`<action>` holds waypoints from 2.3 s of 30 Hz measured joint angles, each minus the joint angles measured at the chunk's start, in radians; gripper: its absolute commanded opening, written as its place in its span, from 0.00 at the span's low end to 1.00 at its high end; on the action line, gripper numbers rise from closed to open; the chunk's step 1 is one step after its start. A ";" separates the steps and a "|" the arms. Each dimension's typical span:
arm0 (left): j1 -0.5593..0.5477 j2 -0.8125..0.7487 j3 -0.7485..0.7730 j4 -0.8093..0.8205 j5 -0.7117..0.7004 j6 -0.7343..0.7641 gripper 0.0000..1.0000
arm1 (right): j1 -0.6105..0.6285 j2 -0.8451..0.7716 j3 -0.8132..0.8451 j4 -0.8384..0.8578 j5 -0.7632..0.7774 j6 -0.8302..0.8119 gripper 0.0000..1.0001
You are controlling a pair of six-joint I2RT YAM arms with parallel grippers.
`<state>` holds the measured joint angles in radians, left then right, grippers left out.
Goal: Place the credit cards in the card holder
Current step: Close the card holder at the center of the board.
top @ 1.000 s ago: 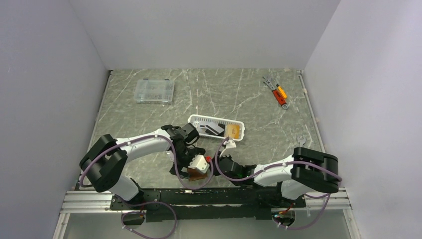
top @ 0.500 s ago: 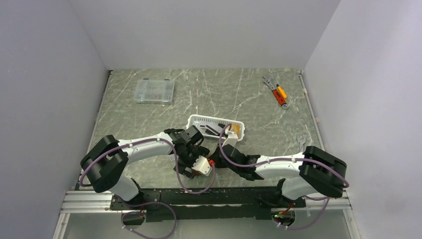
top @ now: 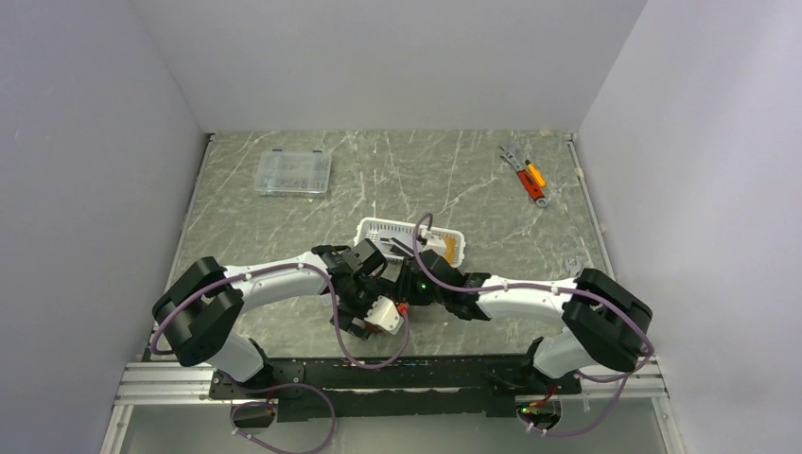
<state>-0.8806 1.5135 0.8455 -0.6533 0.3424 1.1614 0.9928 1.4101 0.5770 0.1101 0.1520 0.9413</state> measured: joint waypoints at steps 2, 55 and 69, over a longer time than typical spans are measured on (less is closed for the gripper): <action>-0.001 0.000 0.000 0.000 -0.001 -0.003 0.99 | -0.006 0.021 0.050 -0.040 -0.017 -0.013 0.42; -0.006 -0.006 -0.008 0.024 -0.035 -0.030 0.99 | -0.053 0.076 0.201 -0.328 -0.114 -0.076 0.00; -0.018 -0.007 -0.012 0.033 -0.058 -0.033 0.99 | -0.087 0.079 0.144 -0.196 -0.263 -0.029 0.00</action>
<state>-0.8982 1.5066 0.8337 -0.6205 0.2840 1.1286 0.9058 1.4891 0.7208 -0.0864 -0.1108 0.9123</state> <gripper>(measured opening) 0.987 0.007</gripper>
